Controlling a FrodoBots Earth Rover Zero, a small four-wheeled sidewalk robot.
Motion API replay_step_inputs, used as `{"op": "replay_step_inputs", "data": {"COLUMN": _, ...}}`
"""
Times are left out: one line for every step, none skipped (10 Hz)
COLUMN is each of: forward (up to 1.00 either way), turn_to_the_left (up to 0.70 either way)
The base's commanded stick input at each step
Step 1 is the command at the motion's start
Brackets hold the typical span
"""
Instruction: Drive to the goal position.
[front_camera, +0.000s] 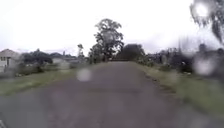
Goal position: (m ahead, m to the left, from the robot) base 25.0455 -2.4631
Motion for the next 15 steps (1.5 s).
{"op": "replay_step_inputs", "data": {"forward": 1.0, "turn_to_the_left": 0.0}}
{"op": "replay_step_inputs", "data": {"forward": 1.0, "turn_to_the_left": 0.0}}
{"op": "replay_step_inputs", "data": {"forward": 1.0, "turn_to_the_left": 0.0}}
{"op": "replay_step_inputs", "data": {"forward": 1.0, "turn_to_the_left": 0.0}}
{"op": "replay_step_inputs", "data": {"forward": 1.0, "turn_to_the_left": 0.0}}
{"op": "replay_step_inputs", "data": {"forward": 1.0, "turn_to_the_left": 0.0}}
{"op": "replay_step_inputs", "data": {"forward": 1.0, "turn_to_the_left": 0.0}}
{"op": "replay_step_inputs", "data": {"forward": 1.0, "turn_to_the_left": 0.0}}
{"op": "replay_step_inputs", "data": {"forward": 1.0, "turn_to_the_left": 0.0}}
{"op": "replay_step_inputs", "data": {"forward": 1.0, "turn_to_the_left": 0.0}}
{"op": "replay_step_inputs", "data": {"forward": 1.0, "turn_to_the_left": 0.0}}
{"op": "replay_step_inputs", "data": {"forward": 1.0, "turn_to_the_left": 0.0}}
{"op": "replay_step_inputs", "data": {"forward": 1.0, "turn_to_the_left": 0.0}}
{"op": "replay_step_inputs", "data": {"forward": 1.0, "turn_to_the_left": -0.09}}
{"op": "replay_step_inputs", "data": {"forward": 1.0, "turn_to_the_left": -0.2}}
